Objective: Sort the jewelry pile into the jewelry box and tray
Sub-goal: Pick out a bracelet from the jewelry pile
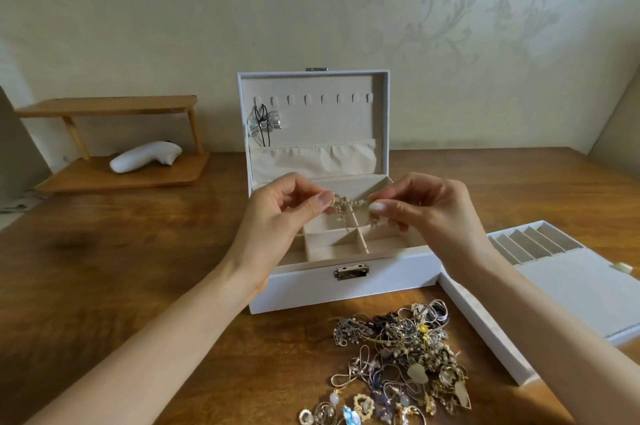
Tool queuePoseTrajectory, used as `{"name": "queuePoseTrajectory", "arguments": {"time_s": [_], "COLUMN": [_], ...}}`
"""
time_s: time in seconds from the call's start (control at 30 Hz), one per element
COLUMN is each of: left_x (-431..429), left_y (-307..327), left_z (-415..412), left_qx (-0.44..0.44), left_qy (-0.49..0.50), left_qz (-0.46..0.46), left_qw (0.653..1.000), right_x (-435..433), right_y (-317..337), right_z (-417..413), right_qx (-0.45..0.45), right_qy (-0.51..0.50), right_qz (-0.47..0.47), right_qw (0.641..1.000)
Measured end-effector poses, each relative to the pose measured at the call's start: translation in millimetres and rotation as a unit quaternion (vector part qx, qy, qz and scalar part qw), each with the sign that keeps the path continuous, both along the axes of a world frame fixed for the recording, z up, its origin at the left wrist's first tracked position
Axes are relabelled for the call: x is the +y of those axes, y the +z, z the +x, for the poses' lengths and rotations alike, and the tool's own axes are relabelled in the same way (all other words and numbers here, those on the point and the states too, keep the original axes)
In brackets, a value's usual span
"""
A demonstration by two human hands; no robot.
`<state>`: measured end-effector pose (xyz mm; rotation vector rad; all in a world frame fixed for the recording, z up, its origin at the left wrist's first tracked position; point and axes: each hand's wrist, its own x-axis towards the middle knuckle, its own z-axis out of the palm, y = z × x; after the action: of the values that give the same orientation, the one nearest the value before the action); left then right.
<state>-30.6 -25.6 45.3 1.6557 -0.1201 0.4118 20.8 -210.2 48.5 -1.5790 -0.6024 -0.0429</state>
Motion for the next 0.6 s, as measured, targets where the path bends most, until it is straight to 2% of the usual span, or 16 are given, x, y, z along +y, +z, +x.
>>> {"name": "queuePoseTrajectory", "arguments": {"time_s": [0.13,0.27,0.37,0.5,0.6], "left_x": [-7.3,-2.1,4.6,10.0,14.1], "left_y": [1.5,0.1,-4.3,-6.5,-6.3], "left_z": [2.7,5.7,6.9,6.4,4.4], "left_qx": [0.024,0.028,0.046,0.055,0.061], "left_qy": [-0.007,0.003,-0.019,-0.054,-0.078], "left_qz": [-0.035,-0.085,-0.077,-0.054,-0.024], "left_qw": [0.999,0.996,0.996,0.996,0.995], "right_x": [7.9,15.7,20.6,20.4,20.4], "right_y": [5.4,-0.6,-7.0,-13.9,-18.2], "right_z": [9.1,14.8,14.1,13.2,12.4], "right_qx": [0.010,0.096,0.117,0.067,-0.012], "right_qy": [0.008,0.095,0.123,0.072,0.035], "right_qz": [0.001,0.018,0.029,0.052,-0.002], "right_qw": [1.000,0.991,0.985,0.994,0.999]}}
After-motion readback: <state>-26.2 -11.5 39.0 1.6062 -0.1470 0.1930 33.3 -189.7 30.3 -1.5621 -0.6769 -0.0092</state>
